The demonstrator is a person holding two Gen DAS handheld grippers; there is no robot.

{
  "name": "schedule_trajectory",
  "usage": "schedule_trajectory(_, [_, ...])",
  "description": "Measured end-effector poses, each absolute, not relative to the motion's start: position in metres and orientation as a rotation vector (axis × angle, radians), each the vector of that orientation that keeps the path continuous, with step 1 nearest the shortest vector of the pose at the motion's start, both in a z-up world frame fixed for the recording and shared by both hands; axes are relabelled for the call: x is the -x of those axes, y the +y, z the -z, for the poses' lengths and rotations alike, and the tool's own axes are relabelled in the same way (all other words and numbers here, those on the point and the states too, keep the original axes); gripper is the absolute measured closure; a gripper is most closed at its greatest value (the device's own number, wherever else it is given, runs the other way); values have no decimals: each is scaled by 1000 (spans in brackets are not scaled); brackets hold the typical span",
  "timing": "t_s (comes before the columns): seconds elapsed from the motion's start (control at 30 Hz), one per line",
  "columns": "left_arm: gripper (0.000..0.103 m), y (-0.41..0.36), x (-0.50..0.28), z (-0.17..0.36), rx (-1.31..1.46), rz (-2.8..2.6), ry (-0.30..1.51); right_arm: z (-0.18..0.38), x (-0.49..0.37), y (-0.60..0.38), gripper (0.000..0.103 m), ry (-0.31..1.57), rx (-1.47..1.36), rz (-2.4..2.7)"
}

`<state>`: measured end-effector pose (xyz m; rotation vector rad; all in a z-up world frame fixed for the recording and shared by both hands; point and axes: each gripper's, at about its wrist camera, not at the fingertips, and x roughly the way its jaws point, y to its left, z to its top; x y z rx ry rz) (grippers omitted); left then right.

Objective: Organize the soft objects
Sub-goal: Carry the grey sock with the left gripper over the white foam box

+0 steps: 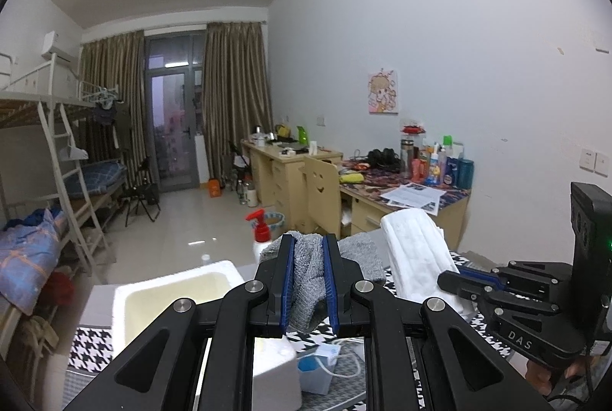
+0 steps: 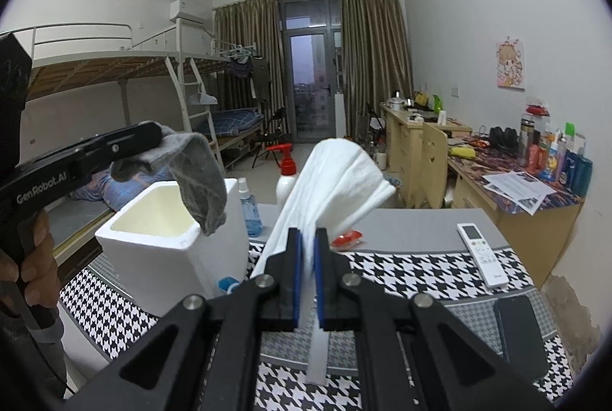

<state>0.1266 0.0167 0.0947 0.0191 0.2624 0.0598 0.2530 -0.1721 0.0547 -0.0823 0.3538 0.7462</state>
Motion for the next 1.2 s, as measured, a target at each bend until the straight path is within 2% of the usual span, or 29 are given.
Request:
schedule_trajectory(0.67, [87, 52, -120, -97, 16, -241, 262, -60, -247, -144, 94, 335, 111, -847])
schedule_trajectory(1.1, [87, 74, -131, -78, 57, -321, 340, -60, -249, -130, 94, 344, 132, -870])
schedule_trajectory(1.13, [85, 75, -132, -77, 59, -326, 346, -60, -249, -129, 94, 345, 133, -870])
schedule_trajectory(1.2, [72, 79, -133, -74, 64, -332, 361, -59, -251, -127, 94, 348, 135, -868])
